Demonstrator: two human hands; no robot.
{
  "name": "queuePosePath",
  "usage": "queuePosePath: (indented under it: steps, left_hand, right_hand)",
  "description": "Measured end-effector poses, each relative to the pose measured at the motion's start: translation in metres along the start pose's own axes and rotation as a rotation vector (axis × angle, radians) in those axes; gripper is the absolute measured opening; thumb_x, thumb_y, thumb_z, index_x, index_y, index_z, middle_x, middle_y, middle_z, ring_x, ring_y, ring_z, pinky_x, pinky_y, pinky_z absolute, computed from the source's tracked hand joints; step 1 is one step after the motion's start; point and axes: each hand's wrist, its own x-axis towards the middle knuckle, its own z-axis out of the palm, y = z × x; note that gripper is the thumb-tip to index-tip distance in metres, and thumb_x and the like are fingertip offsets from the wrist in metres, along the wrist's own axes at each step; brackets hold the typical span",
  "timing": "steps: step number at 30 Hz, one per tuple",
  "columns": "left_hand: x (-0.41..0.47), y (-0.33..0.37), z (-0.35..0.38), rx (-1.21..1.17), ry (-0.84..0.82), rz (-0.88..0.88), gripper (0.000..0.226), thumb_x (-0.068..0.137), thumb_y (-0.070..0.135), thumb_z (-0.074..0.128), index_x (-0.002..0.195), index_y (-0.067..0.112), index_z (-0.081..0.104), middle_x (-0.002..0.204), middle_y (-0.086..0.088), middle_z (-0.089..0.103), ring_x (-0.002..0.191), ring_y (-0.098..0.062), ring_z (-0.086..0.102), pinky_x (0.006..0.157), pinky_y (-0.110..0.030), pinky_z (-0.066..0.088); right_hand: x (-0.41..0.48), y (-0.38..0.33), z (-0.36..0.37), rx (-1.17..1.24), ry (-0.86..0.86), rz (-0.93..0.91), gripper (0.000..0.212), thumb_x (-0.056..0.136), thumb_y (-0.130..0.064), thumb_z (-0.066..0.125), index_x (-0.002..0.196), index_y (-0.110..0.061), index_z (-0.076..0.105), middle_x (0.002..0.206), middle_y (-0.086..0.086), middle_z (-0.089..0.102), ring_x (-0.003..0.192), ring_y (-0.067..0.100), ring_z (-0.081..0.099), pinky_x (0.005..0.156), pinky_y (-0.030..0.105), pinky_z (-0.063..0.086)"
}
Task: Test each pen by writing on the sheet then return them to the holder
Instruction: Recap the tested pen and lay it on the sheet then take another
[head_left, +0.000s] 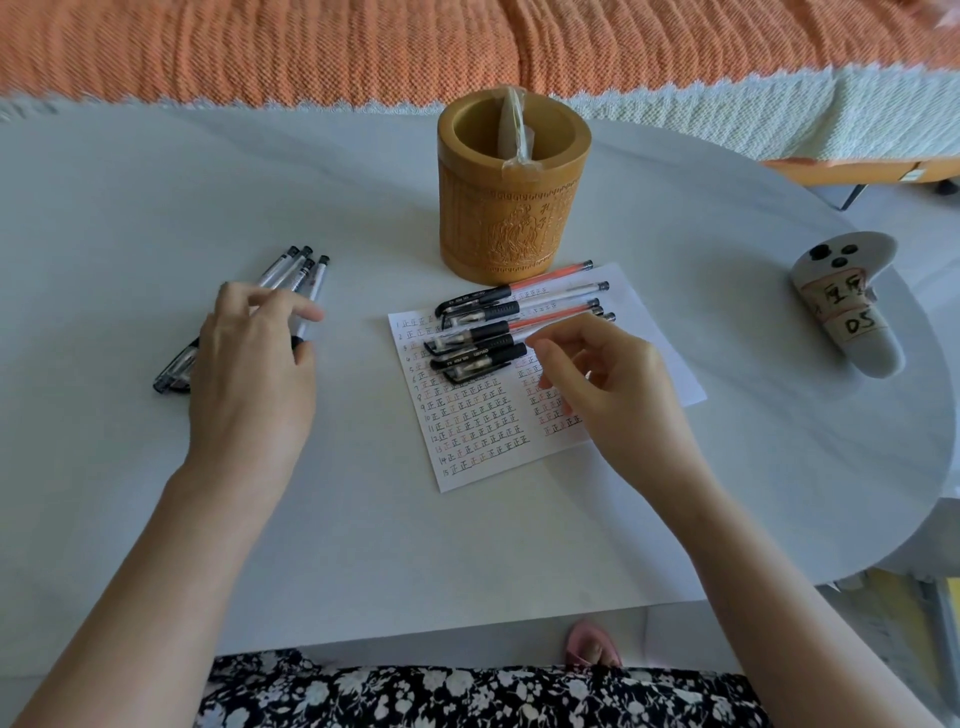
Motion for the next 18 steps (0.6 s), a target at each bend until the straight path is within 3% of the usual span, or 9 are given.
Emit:
queuePosePath:
  steps: [6, 10, 12, 18]
  left_hand:
    - [-0.002, 0.005, -0.002, -0.113, 0.048, 0.041, 0.028, 0.082, -0.003, 0.053, 0.106, 0.012, 0.056, 0.109, -0.006, 0.059, 0.083, -0.019, 0.057, 0.077, -0.032, 0.041]
    - [-0.006, 0.021, -0.012, -0.294, 0.135, 0.176, 0.026, 0.083, -0.002, 0.056, 0.104, 0.013, 0.057, 0.108, -0.002, 0.055, 0.083, -0.015, 0.058, 0.075, -0.024, 0.047]
    - [-0.010, 0.029, -0.014, -0.401, 0.090, 0.277, 0.026, 0.083, -0.002, 0.060, 0.103, 0.013, 0.057, 0.108, -0.002, 0.055, 0.082, -0.011, 0.060, 0.074, -0.015, 0.048]
    - [-0.025, 0.050, -0.005, -0.614, -0.226, 0.431, 0.033, 0.078, -0.004, 0.069, 0.100, 0.017, 0.056, 0.103, 0.001, 0.062, 0.085, -0.009, 0.064, 0.075, -0.021, 0.054]
  right_hand:
    - [0.000, -0.002, 0.000, 0.005, -0.013, 0.010, 0.012, 0.092, -0.018, 0.059, 0.084, -0.026, 0.063, 0.067, -0.007, 0.062, 0.056, 0.008, 0.049, 0.057, 0.024, 0.043]
    - [0.000, -0.005, -0.001, 0.077, -0.016, 0.047, 0.011, 0.093, -0.023, 0.058, 0.084, -0.023, 0.065, 0.063, -0.007, 0.061, 0.052, 0.007, 0.049, 0.054, 0.023, 0.042]
    - [0.000, -0.008, -0.002, 0.154, -0.035, 0.065, 0.015, 0.093, -0.028, 0.058, 0.090, -0.016, 0.067, 0.065, -0.003, 0.062, 0.051, 0.009, 0.050, 0.052, 0.018, 0.040]
    - [0.000, -0.015, -0.003, 0.425, -0.143, 0.057, 0.033, 0.080, -0.040, 0.059, 0.100, -0.014, 0.064, 0.064, 0.003, 0.061, 0.049, 0.016, 0.048, 0.046, 0.015, 0.037]
